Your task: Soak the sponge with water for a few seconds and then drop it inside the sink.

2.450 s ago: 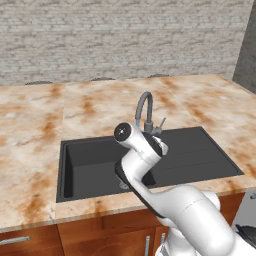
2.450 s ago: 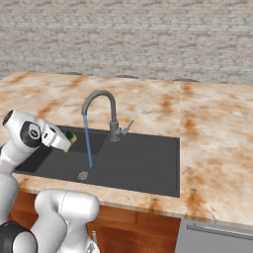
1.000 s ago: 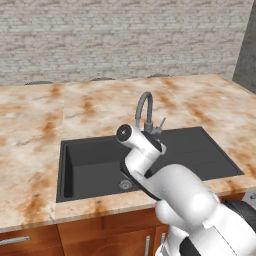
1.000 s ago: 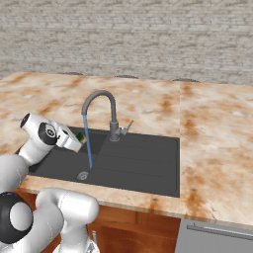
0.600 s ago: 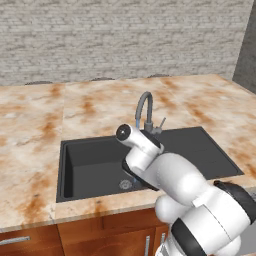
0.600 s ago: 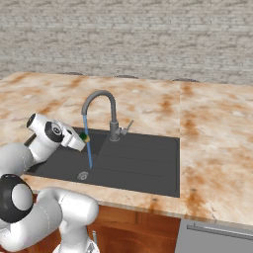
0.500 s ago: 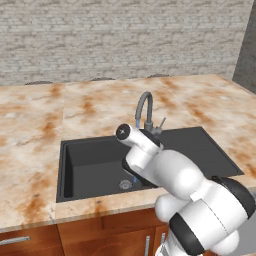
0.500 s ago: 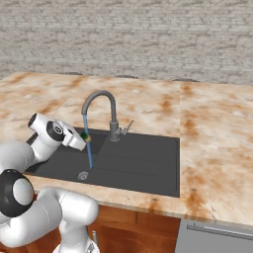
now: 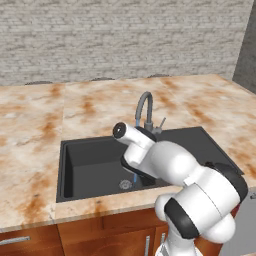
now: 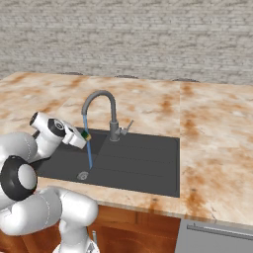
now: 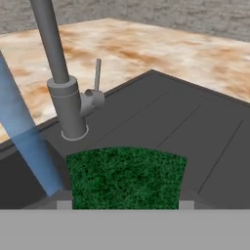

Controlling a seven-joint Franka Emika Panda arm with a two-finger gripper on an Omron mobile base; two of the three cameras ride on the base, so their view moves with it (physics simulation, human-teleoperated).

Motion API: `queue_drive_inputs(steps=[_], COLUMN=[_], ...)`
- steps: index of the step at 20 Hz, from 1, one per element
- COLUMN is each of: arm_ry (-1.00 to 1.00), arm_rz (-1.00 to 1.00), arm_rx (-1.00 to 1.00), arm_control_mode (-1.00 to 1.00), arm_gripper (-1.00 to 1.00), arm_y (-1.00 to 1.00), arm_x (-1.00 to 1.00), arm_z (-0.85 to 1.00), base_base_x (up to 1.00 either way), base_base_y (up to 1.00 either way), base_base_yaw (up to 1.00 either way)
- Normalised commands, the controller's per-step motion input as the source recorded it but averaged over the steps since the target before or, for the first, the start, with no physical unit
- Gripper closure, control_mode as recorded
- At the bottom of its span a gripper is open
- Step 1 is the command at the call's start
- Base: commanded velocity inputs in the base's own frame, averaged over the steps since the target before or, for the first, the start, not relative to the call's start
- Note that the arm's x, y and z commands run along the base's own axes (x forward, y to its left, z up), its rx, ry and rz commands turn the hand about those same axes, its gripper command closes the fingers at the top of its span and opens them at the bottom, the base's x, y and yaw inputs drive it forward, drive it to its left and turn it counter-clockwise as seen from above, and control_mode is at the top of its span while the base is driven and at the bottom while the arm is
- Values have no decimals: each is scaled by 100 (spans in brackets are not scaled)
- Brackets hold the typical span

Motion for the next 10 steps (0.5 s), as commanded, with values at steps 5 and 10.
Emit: queue_drive_inputs(steps=[5,10], arm_ry=[0,0], arm_rz=[7,0], arm_rx=[-4,-4], arm_control_mode=[-100,-100], arm_gripper=[100,100], arm_y=[13,0], arm_x=[10,11], arm_z=[-5,-20], base_base_x=[0,0], base_base_y=[0,0], base_base_yaw=[0,0])
